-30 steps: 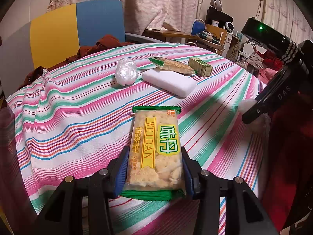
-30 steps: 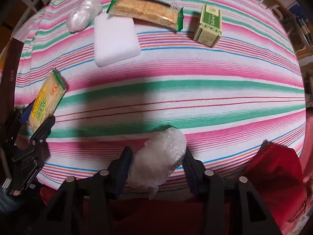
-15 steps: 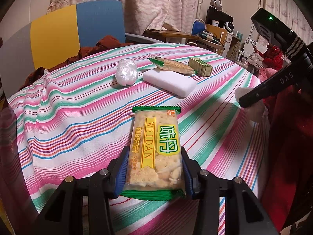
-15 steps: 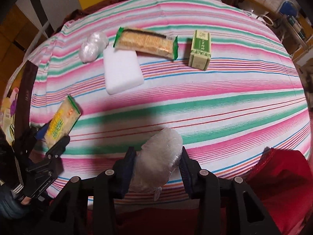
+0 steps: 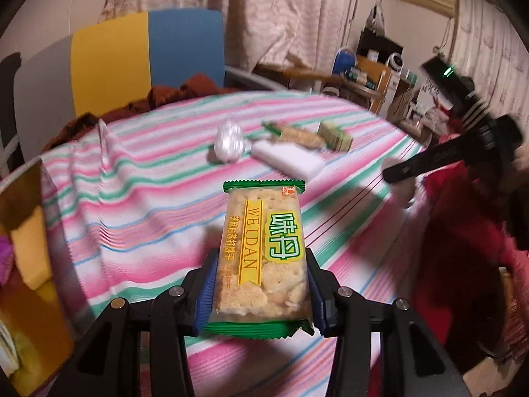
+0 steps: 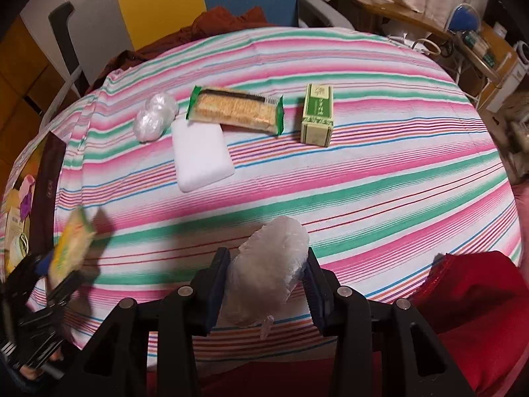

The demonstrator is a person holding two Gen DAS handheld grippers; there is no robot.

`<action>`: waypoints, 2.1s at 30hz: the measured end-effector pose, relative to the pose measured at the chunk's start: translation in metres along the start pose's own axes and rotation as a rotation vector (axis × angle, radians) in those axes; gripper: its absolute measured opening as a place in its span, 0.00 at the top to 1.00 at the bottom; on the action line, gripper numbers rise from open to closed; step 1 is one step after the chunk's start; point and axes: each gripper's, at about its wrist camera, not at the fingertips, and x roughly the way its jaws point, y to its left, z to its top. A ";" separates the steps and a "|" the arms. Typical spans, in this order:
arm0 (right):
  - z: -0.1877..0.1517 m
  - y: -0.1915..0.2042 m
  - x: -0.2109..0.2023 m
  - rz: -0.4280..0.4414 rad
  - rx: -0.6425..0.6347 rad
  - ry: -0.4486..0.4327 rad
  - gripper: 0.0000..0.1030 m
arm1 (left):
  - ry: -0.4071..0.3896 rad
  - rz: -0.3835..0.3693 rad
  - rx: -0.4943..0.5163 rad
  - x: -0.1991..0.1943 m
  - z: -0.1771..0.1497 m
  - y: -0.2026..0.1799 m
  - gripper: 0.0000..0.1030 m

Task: Organize objects
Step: 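Carry the cracker pack toward the tray while the right gripper carries the plastic bag, then release the cracker pack into the tray while the right gripper drops the plastic bag in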

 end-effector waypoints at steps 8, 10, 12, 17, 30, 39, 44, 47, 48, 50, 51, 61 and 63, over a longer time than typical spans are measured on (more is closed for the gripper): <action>-0.002 -0.003 -0.016 -0.062 0.034 -0.069 0.58 | -0.105 0.024 -0.052 -0.050 0.011 0.017 0.54; -0.001 0.003 -0.024 -0.047 0.033 -0.090 0.58 | -0.122 0.048 -0.068 -0.061 0.011 0.026 0.54; 0.002 0.014 -0.037 -0.021 0.016 -0.124 0.58 | -0.132 0.071 -0.098 -0.069 0.012 0.037 0.54; 0.007 0.058 -0.057 0.084 -0.044 -0.187 0.58 | -0.166 0.135 -0.176 -0.091 0.008 0.065 0.54; -0.005 0.231 -0.061 0.418 -0.296 -0.210 0.58 | -0.200 0.315 -0.343 -0.151 -0.028 0.135 0.54; -0.016 0.305 -0.049 0.525 -0.412 -0.170 0.57 | -0.247 0.434 -0.532 -0.198 -0.062 0.195 0.54; -0.019 0.338 -0.041 0.544 -0.458 -0.142 0.56 | -0.241 0.451 -0.626 -0.201 -0.070 0.222 0.54; -0.020 0.354 -0.033 0.525 -0.471 -0.138 0.54 | -0.239 0.443 -0.651 -0.198 -0.065 0.230 0.54; -0.021 0.359 -0.030 0.521 -0.476 -0.133 0.54 | -0.243 0.441 -0.653 -0.196 -0.062 0.232 0.54; -0.023 0.364 -0.025 0.518 -0.482 -0.121 0.52 | -0.238 0.447 -0.640 -0.191 -0.056 0.234 0.54; -0.024 0.366 -0.023 0.511 -0.486 -0.119 0.52 | -0.234 0.451 -0.634 -0.187 -0.054 0.234 0.54; -0.030 0.377 -0.011 0.457 -0.520 -0.132 0.26 | -0.163 0.510 -0.588 -0.163 -0.049 0.232 0.52; -0.032 0.378 -0.011 0.454 -0.521 -0.144 0.23 | -0.159 0.532 -0.579 -0.165 -0.051 0.228 0.49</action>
